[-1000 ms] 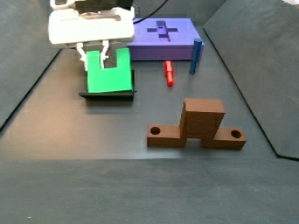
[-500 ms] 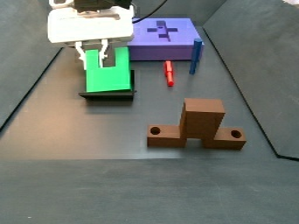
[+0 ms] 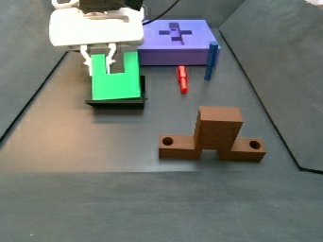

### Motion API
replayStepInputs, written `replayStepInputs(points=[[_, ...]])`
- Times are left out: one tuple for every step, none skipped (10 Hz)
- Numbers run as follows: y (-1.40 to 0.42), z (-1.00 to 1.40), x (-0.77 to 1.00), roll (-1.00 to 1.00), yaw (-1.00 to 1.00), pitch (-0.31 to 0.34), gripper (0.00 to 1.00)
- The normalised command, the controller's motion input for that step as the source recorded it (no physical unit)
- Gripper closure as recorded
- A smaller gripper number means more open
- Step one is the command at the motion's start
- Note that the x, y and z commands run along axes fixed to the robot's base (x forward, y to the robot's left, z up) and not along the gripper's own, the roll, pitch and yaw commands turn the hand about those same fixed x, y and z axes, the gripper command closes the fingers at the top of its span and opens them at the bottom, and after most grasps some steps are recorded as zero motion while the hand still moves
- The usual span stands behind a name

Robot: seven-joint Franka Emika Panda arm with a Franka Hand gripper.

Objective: Pick up the green object. Move up. Place the green object on the fixture. Regrasp the green object. Move to above the board. Insert the green object.
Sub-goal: Regrasp the green object, then move to above the board.

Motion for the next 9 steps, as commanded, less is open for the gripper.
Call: replayStepInputs(points=[[0.00,0.00,0.00,0.00,0.00,0.000,1.00],[0.00,0.00,0.00,0.00,0.00,0.000,1.00],[0.00,0.00,0.00,0.00,0.00,0.000,1.00],[0.00,0.00,0.00,0.00,0.00,0.000,1.00],[0.00,0.00,0.00,0.00,0.00,0.000,1.00],[0.00,1.40,0.00,0.00,0.00,0.000,1.00],[-0.02,1.40,-0.05,0.04,-0.06,0.055,1.00],[-0.01,1.40,-0.07,-0.01,-0.03,0.045,1.00],[0.00,1.40,-0.07,-0.01,-0.02,0.058,1.00]])
